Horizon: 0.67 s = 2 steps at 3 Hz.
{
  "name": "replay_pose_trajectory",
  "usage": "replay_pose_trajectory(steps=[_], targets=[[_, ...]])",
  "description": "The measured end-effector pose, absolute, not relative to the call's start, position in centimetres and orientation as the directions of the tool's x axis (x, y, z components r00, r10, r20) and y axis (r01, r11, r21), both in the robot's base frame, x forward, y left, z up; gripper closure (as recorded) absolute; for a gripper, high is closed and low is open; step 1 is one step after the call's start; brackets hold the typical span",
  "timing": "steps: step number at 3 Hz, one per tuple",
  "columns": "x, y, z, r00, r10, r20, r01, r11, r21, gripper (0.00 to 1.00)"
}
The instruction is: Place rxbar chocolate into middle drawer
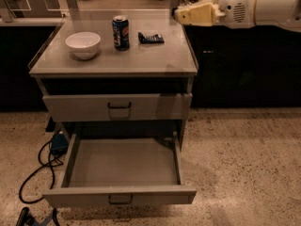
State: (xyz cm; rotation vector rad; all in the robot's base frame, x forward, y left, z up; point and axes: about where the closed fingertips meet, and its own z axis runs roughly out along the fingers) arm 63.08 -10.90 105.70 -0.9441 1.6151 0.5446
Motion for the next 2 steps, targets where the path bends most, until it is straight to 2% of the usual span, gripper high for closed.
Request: replay_pose_trajectory(steps=[1,2], targets=[[58.0,-8.3,108.7,-0.035,-0.252,-0.967,-0.833,0.543,-0.111,1.00],[59.9,-8.2,107.3,-0.063,-0.309,-0.949,-0.829,0.546,-0.123,1.00]])
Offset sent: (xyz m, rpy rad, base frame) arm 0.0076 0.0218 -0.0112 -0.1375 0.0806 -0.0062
